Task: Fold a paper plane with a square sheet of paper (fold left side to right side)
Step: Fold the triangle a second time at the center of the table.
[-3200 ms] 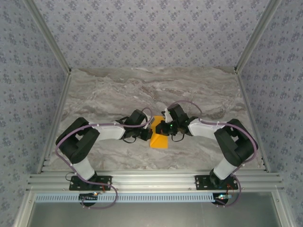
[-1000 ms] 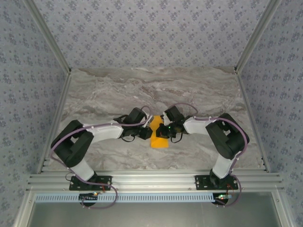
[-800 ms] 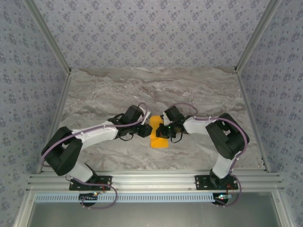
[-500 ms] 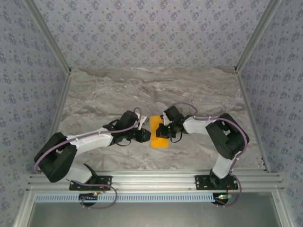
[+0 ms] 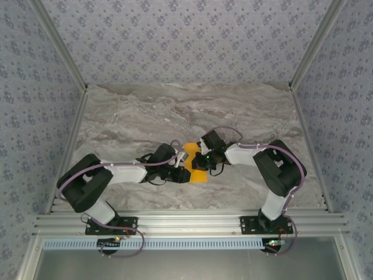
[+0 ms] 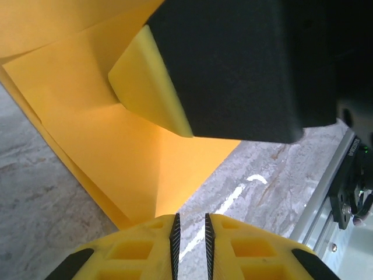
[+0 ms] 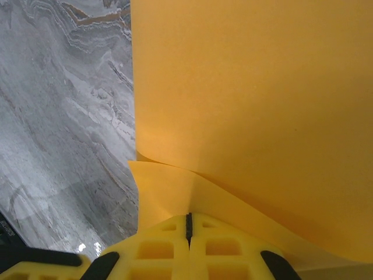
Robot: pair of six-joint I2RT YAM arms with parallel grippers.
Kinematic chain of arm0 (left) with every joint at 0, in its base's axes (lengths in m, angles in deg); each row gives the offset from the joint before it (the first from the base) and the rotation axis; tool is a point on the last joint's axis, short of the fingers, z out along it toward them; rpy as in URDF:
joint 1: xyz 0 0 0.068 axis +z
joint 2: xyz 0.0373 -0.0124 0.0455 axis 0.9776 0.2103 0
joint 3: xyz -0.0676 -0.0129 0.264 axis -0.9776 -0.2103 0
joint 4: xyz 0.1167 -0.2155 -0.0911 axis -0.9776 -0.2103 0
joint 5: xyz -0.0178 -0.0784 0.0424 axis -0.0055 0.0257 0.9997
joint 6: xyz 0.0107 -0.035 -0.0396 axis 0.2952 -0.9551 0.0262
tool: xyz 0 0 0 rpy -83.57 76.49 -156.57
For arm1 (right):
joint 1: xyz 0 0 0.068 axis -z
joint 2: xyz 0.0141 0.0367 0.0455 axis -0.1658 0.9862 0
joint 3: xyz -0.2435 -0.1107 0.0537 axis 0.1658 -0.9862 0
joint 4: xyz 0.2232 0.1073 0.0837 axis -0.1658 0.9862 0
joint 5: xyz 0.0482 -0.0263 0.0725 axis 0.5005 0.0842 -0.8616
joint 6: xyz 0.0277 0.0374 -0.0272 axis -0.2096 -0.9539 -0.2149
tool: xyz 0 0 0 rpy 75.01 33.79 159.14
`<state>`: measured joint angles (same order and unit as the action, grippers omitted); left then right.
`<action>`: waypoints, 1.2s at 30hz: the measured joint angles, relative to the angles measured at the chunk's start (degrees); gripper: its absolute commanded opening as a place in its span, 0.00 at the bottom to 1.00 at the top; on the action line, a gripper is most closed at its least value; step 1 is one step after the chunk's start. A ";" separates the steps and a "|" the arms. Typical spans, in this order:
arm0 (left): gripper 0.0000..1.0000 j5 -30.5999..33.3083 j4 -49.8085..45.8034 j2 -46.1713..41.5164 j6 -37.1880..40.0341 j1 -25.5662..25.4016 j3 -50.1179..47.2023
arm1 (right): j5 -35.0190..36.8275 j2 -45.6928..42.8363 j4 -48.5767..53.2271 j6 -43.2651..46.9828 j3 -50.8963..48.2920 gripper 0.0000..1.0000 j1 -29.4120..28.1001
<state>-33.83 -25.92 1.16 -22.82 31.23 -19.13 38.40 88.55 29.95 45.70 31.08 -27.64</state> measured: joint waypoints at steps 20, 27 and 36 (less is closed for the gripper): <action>0.18 1.92 -0.42 3.78 0.04 0.00 1.49 | 0.92 0.13 2.12 0.92 1.14 0.02 -0.35; 0.07 4.20 -1.42 3.82 0.63 -0.70 1.66 | 1.09 -0.09 2.51 2.36 1.31 0.00 -0.35; 0.04 6.58 -1.27 3.82 0.70 -2.62 1.88 | 2.99 -8.44 6.23 5.20 -0.85 0.00 -0.35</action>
<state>-27.25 -27.18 4.99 -22.12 28.61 -17.25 41.40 80.11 36.18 50.91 30.22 -27.99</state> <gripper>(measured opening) 0.049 0.026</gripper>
